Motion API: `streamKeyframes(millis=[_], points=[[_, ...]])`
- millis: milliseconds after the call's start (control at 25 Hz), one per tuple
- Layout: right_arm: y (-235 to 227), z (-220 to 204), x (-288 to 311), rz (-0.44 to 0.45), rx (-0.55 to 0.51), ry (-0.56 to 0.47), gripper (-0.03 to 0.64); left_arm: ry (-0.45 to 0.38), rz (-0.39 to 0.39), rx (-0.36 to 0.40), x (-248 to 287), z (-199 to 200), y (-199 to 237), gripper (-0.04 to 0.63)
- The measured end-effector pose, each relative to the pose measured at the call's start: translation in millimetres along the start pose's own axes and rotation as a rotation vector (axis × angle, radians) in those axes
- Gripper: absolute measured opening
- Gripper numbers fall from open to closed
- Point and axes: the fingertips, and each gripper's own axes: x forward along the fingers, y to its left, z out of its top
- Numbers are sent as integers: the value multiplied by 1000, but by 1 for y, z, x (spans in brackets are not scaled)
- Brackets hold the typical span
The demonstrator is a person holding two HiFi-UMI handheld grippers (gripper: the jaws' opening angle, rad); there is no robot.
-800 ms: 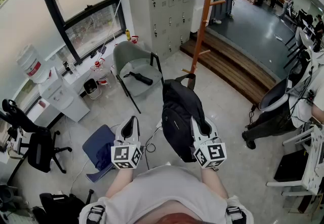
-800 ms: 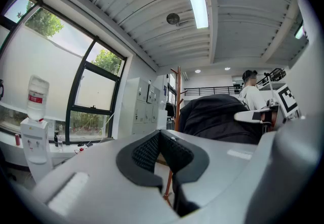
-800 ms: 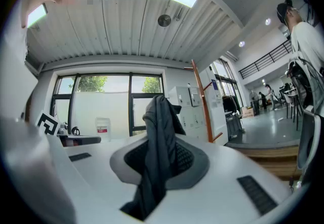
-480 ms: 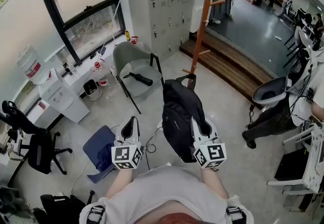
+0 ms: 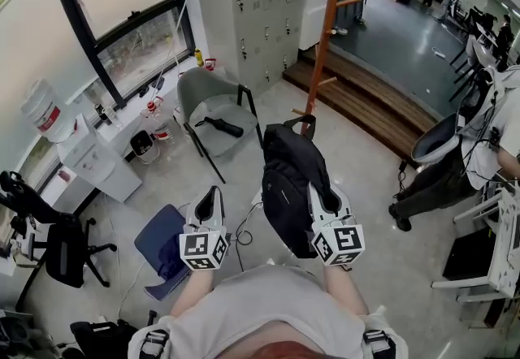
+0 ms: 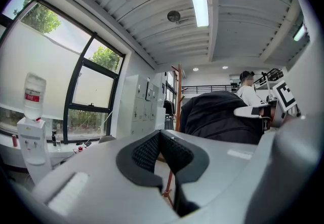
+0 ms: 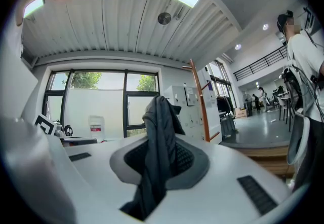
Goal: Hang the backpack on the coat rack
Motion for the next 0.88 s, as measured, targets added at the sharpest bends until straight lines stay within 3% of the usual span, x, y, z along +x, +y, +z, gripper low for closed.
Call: streamKeyframes(millis=[520, 880], points=[[30, 9, 44, -34, -33, -4, 64, 26, -48, -42, 16, -14, 47, 11], [13, 4, 86, 5, -20, 7, 64, 50, -29, -48, 52, -22, 53, 11]])
